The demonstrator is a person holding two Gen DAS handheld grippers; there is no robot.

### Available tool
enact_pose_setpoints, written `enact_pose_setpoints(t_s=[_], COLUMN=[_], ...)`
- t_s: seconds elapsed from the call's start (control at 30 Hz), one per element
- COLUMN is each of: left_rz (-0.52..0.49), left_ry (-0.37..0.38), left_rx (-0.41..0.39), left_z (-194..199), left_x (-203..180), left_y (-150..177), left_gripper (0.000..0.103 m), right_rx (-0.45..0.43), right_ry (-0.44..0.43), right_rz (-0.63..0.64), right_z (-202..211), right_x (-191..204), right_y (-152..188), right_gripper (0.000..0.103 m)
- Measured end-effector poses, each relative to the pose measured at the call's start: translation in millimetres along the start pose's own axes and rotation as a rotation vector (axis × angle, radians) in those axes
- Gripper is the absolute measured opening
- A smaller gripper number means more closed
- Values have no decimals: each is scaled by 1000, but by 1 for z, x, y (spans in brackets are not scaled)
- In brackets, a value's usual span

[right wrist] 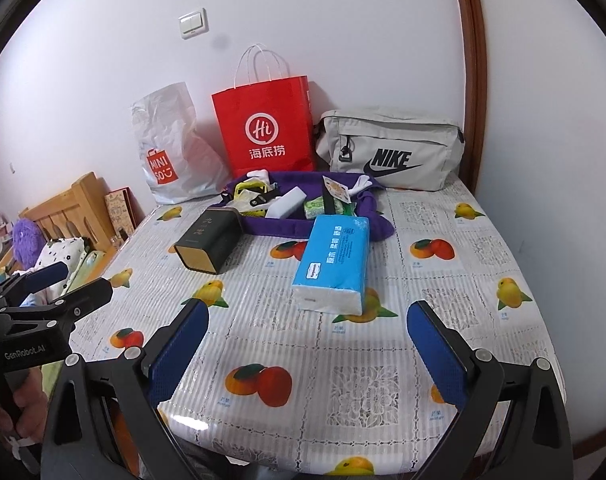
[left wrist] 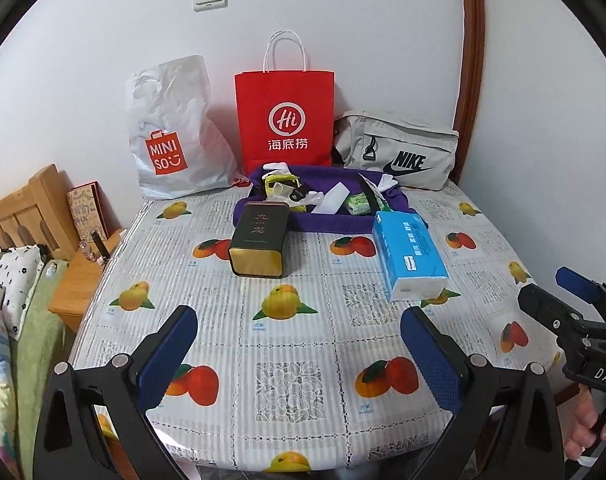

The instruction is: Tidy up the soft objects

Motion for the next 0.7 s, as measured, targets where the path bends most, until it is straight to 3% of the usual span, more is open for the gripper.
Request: enact_pose_setpoints(t_s=[0.7], left_rz=[3], left_ry=[5], left_rx=[3], left_z=[2], left_x=[-4], left_y=[2], left_gripper=[103], right_rx=[1], right_ry=[-3], right_rz=[12], right_z=[5], right_x=[2], right_y=[3], right_gripper=[99])
Point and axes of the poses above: each gripper's, at about its wrist camera, not at the fingertips, and z roughly against the way its jaws point, x to its left, y to its underside, the point moved 1 cm from there along -z, roughly the way its jaws point, and after that the axes turned 4 degrees about -x, right-handed, at the moved point
